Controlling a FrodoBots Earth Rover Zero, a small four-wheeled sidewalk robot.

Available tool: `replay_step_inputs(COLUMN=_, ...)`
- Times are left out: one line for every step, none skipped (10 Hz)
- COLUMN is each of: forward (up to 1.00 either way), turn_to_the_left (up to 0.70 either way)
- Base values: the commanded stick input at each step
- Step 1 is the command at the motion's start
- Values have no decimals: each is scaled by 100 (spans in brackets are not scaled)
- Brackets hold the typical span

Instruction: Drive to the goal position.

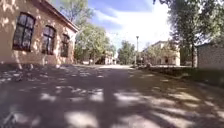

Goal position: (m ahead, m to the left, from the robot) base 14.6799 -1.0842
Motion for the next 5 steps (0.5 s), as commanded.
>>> replay_step_inputs(forward=70, turn_to_the_left=6)
replay_step_inputs(forward=70, turn_to_the_left=6)
replay_step_inputs(forward=70, turn_to_the_left=6)
replay_step_inputs(forward=70, turn_to_the_left=6)
replay_step_inputs(forward=70, turn_to_the_left=6)
